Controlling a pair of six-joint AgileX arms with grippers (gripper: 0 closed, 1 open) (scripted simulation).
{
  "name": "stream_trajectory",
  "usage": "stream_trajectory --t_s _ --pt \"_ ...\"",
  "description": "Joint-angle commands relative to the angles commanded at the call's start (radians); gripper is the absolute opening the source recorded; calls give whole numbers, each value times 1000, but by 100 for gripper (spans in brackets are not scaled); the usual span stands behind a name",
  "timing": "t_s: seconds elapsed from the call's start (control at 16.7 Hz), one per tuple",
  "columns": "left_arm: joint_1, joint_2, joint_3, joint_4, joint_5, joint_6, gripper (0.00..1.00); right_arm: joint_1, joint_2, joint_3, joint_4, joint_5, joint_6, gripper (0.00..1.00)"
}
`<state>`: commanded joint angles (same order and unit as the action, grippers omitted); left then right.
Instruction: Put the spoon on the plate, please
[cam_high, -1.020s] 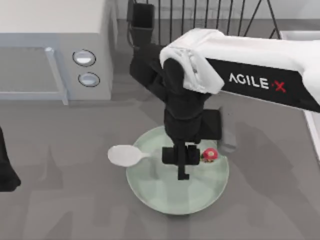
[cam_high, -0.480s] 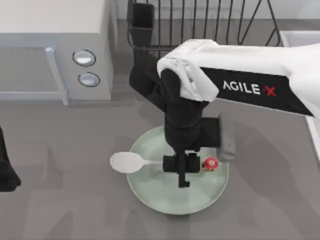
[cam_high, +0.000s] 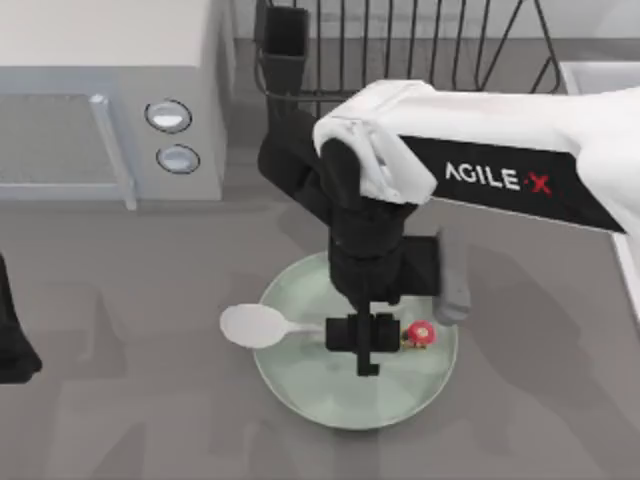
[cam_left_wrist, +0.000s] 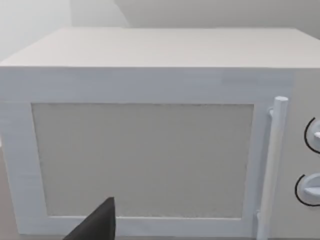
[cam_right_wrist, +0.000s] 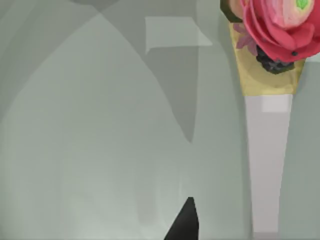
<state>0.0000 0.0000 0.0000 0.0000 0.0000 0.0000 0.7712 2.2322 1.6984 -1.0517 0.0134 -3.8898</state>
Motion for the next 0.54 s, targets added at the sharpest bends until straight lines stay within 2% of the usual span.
stream_trajectory --t_s 0.18,0.54 --pt "0 0 0 0 0 0 100 0 0 0 0 0 0 98" --pt "0 0 0 0 0 0 100 0 0 0 0 0 0 100"
